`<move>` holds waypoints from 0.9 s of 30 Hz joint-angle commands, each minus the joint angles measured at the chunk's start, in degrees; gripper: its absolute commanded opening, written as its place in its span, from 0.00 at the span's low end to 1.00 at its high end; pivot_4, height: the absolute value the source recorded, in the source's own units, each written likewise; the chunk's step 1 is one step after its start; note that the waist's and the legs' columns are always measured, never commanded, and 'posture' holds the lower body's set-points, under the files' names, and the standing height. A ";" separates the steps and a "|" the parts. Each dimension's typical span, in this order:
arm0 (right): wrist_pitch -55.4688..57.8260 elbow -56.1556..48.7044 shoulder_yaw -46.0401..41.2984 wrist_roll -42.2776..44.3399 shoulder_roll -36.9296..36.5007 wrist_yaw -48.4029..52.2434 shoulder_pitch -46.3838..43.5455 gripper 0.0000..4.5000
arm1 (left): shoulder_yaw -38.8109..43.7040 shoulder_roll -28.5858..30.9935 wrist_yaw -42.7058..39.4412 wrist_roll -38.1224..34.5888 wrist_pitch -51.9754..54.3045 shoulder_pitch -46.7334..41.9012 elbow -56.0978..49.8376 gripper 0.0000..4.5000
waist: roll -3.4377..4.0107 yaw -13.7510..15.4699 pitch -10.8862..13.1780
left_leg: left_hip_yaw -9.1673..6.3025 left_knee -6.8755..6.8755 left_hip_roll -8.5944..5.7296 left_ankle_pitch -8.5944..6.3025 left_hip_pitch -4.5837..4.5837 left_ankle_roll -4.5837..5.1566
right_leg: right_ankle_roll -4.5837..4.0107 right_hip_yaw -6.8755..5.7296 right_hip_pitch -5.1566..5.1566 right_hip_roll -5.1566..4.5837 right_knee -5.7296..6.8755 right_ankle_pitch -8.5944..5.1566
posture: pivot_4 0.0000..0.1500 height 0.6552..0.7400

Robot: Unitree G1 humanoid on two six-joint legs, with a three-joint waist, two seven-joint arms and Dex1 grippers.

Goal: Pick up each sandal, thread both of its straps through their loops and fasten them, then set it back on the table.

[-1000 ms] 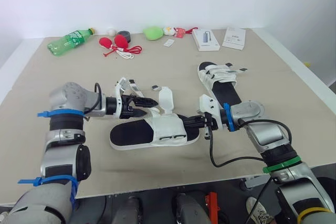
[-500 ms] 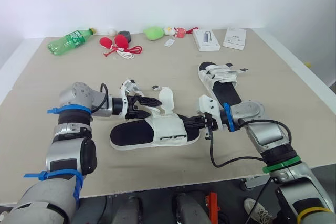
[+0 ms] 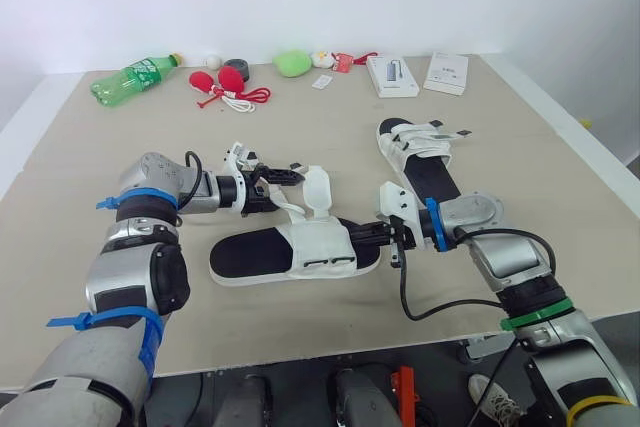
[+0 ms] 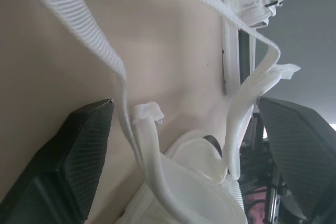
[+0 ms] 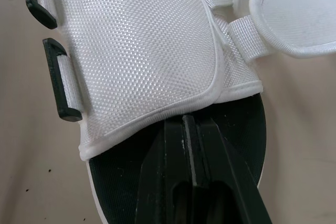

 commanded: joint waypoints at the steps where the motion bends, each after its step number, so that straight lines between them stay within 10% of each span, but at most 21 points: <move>1: -0.42 -2.43 -0.78 0.31 -0.73 0.16 0.16 0.00 | 1.94 0.53 1.47 0.19 -1.75 -0.72 1.56 0.70 | 0.00 -0.01 0.00 | 0.00 0.00 0.01 0.00 0.00 0.00 | 0.00 0.00 0.00 0.01 0.00 0.00 | 1.00 1.00; 8: -0.49 -2.58 -0.65 0.24 -0.80 0.43 0.28 0.00 | 1.80 0.79 1.55 0.46 -3.08 -0.97 2.17 0.03 | 0.00 0.00 0.00 | -0.01 0.00 -0.01 0.00 -0.01 0.00 | 0.00 0.01 -0.01 0.00 0.00 0.00 | 1.00 1.00; 20: -0.84 -2.17 -0.32 -0.14 -0.83 0.70 0.04 0.00 | -17.65 3.13 -18.51 3.52 -18.00 13.92 -37.39 0.03 | 0.00 -0.07 0.00 | 0.04 -0.07 0.01 -0.02 -0.03 -0.04 | -0.35 0.08 -0.07 -0.01 0.01 0.19 | 1.00 1.00; 27: -1.06 -1.51 -0.15 -0.15 -0.76 1.08 -0.26 0.00 | -30.31 10.41 -27.73 20.51 -62.35 28.05 -58.03 0.03 | 0.00 0.24 0.00 | 0.09 -0.08 0.01 -0.03 -0.01 -0.05 | -0.45 0.11 -0.07 -0.09 0.00 0.20 | 1.00 1.00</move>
